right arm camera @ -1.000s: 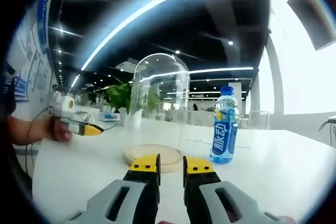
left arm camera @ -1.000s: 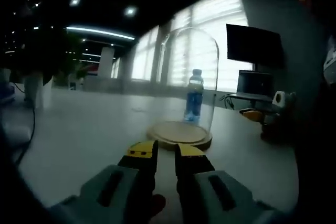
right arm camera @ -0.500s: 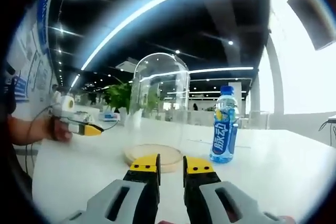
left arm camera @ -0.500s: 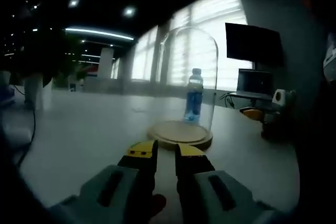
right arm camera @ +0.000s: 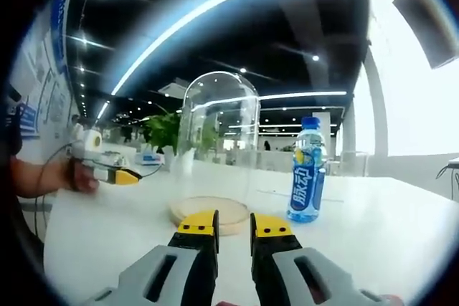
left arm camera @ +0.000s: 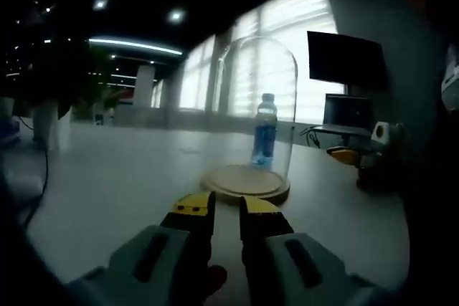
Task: Open the cover put in the Mizone put the cover back on
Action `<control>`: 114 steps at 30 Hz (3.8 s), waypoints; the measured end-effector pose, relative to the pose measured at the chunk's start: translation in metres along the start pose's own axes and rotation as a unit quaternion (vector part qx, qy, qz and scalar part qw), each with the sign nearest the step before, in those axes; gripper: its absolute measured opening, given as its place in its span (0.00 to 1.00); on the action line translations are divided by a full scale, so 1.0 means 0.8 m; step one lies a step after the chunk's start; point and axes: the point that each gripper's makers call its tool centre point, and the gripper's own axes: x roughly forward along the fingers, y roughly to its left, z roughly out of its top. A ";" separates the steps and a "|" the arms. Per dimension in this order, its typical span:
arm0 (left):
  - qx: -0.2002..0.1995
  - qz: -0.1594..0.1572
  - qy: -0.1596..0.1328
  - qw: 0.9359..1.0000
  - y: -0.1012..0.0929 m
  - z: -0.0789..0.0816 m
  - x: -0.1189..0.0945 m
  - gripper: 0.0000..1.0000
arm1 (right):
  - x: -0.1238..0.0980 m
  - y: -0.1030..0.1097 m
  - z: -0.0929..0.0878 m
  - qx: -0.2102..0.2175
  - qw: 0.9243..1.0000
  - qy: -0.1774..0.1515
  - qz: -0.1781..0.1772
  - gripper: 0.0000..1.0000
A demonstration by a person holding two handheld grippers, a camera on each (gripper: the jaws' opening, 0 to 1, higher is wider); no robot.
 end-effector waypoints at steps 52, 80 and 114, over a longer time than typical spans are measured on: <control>0.004 0.011 0.001 1.000 0.012 0.018 0.009 0.25 | 0.022 -0.001 0.023 0.007 1.000 -0.003 0.006 0.23; 0.026 -0.025 -0.003 0.999 0.003 0.056 0.045 0.28 | 0.051 -0.009 0.046 -0.014 1.000 -0.008 0.021 0.29; 0.033 -0.085 0.001 0.996 -0.010 0.080 0.097 0.40 | 0.088 -0.003 0.056 0.025 0.997 -0.012 0.068 0.40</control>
